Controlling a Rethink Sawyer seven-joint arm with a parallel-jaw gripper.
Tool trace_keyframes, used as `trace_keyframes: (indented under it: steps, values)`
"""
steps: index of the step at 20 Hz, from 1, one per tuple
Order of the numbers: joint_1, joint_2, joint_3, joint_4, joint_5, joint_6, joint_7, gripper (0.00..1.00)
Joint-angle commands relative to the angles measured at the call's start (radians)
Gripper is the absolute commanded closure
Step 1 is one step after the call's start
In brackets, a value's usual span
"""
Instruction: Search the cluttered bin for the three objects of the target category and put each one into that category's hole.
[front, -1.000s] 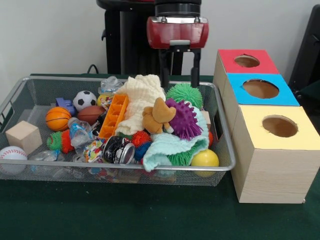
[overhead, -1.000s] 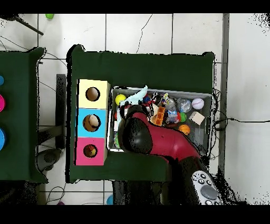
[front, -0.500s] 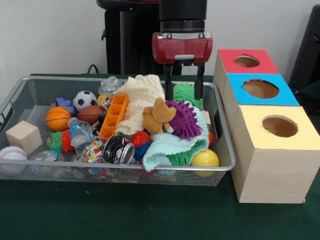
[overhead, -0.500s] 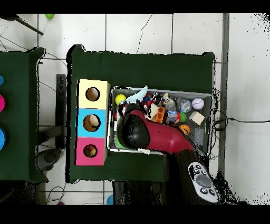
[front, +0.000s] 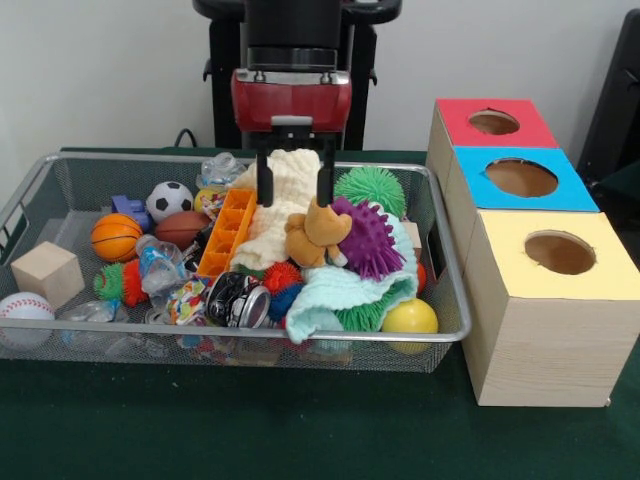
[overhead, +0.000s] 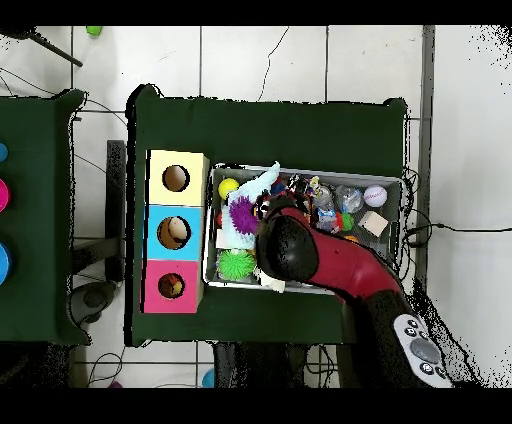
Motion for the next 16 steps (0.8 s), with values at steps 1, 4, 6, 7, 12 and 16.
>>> trace_keyframes:
  steps: [1, 4, 6, 7, 12, 16]
  values:
    - [-0.023, 0.008, 0.076, -0.03, -0.028, 0.095, 0.092, 0.0]
    - [-0.002, 0.015, 0.049, -0.045, -0.024, 0.106, 0.098, 0.0]
    - [0.001, 0.023, 0.045, -0.034, -0.025, 0.092, 0.107, 0.0]
    - [0.002, 0.027, 0.043, -0.028, -0.025, 0.084, 0.112, 0.0]
    - [0.0, 0.022, 0.05, -0.008, -0.003, 0.093, 0.135, 0.0]
    - [-0.015, 0.027, 0.066, -0.003, 0.0, 0.094, 0.133, 0.0]
